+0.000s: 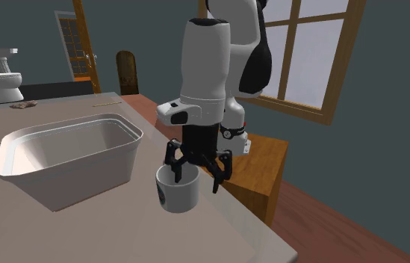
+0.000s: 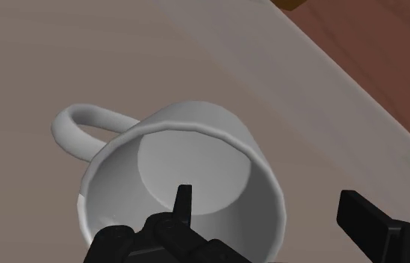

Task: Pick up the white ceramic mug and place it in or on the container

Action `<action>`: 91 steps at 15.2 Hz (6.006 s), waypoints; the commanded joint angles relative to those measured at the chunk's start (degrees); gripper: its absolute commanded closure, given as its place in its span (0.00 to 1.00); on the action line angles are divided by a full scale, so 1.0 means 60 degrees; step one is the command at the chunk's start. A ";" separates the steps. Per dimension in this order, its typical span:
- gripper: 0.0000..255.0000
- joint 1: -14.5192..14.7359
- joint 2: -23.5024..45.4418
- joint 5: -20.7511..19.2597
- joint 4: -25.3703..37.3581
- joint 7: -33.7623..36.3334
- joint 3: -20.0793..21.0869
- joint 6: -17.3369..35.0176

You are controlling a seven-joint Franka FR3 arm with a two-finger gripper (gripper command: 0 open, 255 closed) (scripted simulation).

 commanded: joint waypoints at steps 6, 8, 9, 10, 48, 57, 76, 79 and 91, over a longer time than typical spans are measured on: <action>0.00 0.0005 0.0038 -0.0020 -0.0015 0.0024 0.0003 0.0054; 1.00 0.0005 0.0038 -0.0020 -0.0015 0.0024 0.0003 0.0054; 1.00 0.0005 0.0038 -0.0020 -0.0015 0.0024 0.0003 0.0054; 1.00 0.0005 0.0038 -0.0020 -0.0015 0.0024 0.0003 0.0054; 1.00 0.0015 -0.1657 0.0658 0.2421 -0.0645 -0.0068 -0.4004; 1.00 0.0006 -0.1745 0.0690 0.3485 -0.0721 -0.0089 -0.5152; 1.00 -0.1726 0.1020 0.0569 0.7061 -0.4305 -0.1950 -0.5815; 1.00 -0.2033 0.1779 0.0635 0.8121 -0.4843 -0.2161 -0.6096; 1.00 -0.2588 0.3156 0.0789 0.9249 -0.5671 -0.2437 -0.5821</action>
